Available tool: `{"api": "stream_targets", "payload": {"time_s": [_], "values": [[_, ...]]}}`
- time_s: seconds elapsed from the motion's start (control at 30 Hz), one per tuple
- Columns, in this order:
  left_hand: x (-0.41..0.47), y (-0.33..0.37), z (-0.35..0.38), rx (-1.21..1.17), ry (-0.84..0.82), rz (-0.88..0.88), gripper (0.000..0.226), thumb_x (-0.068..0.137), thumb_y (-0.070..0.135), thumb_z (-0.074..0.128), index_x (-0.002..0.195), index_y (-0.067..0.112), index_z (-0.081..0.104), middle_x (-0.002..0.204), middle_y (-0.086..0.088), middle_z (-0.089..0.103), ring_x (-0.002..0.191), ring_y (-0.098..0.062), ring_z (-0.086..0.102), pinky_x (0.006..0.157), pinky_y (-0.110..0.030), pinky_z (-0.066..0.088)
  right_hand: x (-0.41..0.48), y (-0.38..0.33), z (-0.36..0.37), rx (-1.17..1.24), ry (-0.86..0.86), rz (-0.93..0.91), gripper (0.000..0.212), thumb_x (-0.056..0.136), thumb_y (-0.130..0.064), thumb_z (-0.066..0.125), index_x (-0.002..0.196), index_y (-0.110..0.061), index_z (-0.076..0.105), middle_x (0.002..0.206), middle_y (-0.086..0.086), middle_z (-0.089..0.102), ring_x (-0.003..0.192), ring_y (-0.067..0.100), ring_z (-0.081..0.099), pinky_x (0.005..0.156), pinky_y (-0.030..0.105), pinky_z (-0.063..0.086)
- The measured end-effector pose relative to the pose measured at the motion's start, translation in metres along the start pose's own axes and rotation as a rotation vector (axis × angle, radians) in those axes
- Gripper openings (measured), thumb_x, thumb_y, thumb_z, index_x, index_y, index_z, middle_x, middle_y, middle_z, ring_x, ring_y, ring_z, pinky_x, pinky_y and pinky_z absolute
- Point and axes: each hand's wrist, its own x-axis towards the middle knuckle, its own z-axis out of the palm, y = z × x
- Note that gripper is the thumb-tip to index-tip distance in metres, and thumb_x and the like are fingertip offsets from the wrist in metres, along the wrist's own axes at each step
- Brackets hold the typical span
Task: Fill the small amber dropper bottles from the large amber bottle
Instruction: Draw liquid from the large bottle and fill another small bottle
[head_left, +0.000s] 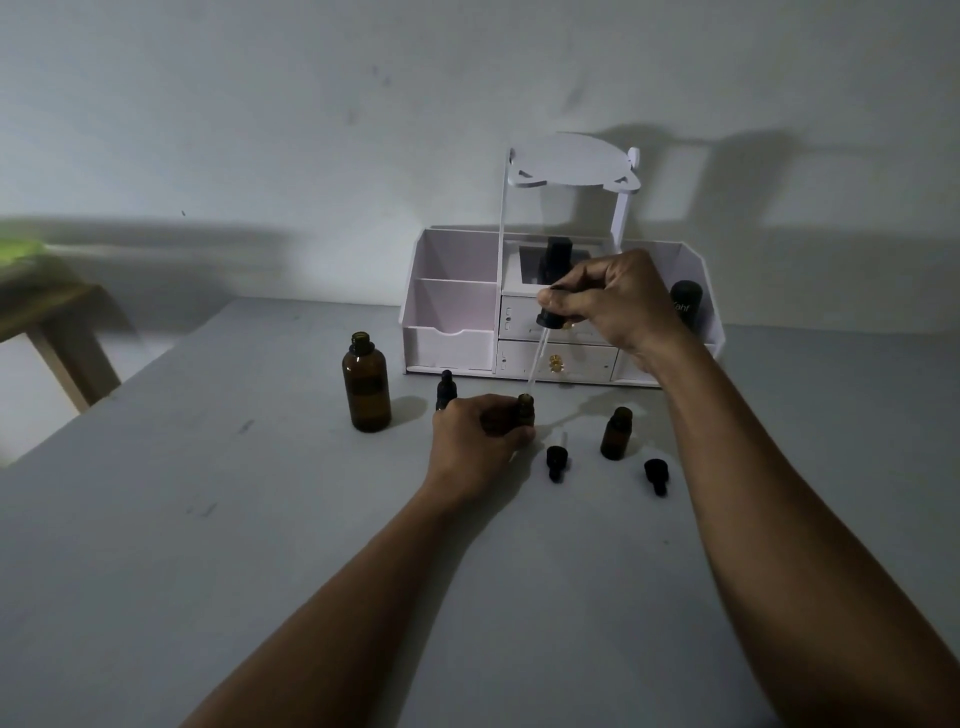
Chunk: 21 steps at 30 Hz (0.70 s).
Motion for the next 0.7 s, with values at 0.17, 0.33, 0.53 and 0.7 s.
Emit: {"api": "stream_targets", "payload": {"time_s": [0.17,0.33,0.53,0.7], "values": [[0.000,-0.002,0.000,-0.009,0.026,-0.005,0.045,0.084,0.016,0.077,0.127,0.012,0.066,0.121,-0.001,0.072,0.101,-0.005,0.065,0.088,-0.010,0.045,0.000,-0.005,0.000,0.053,-0.009,0.009,0.012,0.078,-0.015,0.083,0.088,-0.010,0.080,0.084,0.008,0.078,0.083,0.035,0.073,0.077,0.053,0.061],[-0.005,-0.001,0.000,0.041,0.007,0.029,0.058,0.084,0.025,0.078,0.137,0.014,0.058,0.128,-0.003,0.067,0.102,-0.008,0.064,0.089,-0.018,0.050,-0.002,-0.009,-0.006,0.084,0.038,-0.005,0.010,0.079,-0.018,0.082,0.088,-0.014,0.080,0.086,0.002,0.078,0.082,0.016,0.075,0.076,0.041,0.062],[-0.020,0.012,-0.049,0.078,0.270,0.257,0.033,0.085,0.027,0.077,0.115,0.015,0.072,0.101,0.002,0.076,0.080,-0.001,0.070,0.071,-0.016,0.058,0.000,-0.035,0.004,0.289,0.208,-0.063,0.007,0.081,-0.013,0.080,0.085,-0.018,0.077,0.079,-0.003,0.076,0.071,0.009,0.072,0.071,0.027,0.062],[-0.017,0.007,-0.112,-0.004,0.590,0.332,0.020,0.082,0.019,0.080,0.101,0.016,0.076,0.084,0.007,0.075,0.073,-0.005,0.071,0.065,-0.016,0.056,0.009,-0.055,0.037,0.449,0.252,-0.058,0.006,0.082,-0.013,0.080,0.088,-0.013,0.078,0.078,0.002,0.078,0.075,0.018,0.075,0.067,0.029,0.062]]}}
